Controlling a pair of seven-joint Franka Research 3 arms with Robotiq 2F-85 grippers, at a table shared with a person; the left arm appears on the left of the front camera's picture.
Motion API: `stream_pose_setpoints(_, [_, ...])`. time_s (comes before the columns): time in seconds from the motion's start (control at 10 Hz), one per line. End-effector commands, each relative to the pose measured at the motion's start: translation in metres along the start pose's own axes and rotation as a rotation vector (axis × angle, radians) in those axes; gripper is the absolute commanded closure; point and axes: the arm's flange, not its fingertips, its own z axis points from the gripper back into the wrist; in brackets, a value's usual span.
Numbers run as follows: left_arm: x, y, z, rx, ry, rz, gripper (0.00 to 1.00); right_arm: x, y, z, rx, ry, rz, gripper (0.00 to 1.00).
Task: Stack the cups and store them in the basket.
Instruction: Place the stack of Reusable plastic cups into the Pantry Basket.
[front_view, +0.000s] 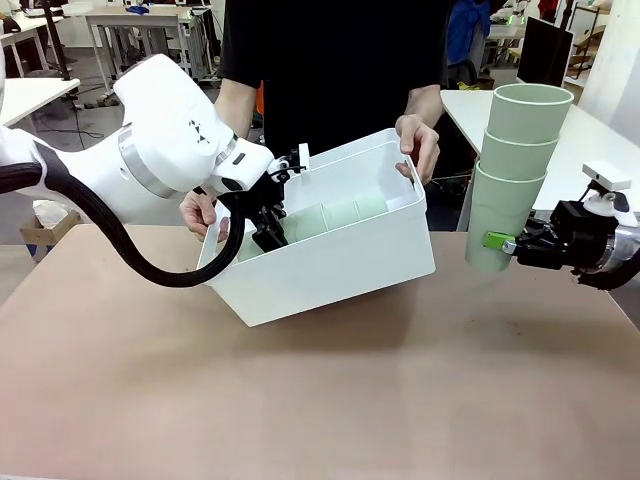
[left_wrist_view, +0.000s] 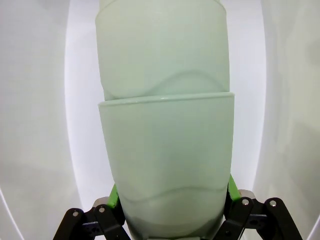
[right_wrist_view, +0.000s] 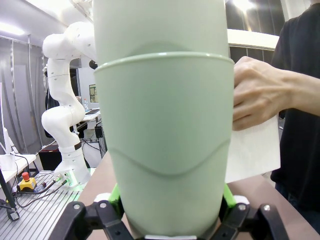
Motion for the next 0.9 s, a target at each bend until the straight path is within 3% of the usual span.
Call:
stream_pose_setpoints(0.0, [0.008,0.002,0.002,0.025,0.005,0.022,0.0,0.005,-0.001,-0.003,-0.013,-0.013,0.021,0.17])
stream_pose_setpoints(0.5, [0.01,0.003,0.016,0.013,0.014,0.03,0.0,0.005,-0.001,-0.003,-0.013,-0.013,0.021,0.17])
stream_pose_setpoints(0.8, [0.007,0.01,0.085,0.047,-0.088,0.057,0.0,0.005,-0.001,-0.003,-0.013,-0.013,0.021,0.17])
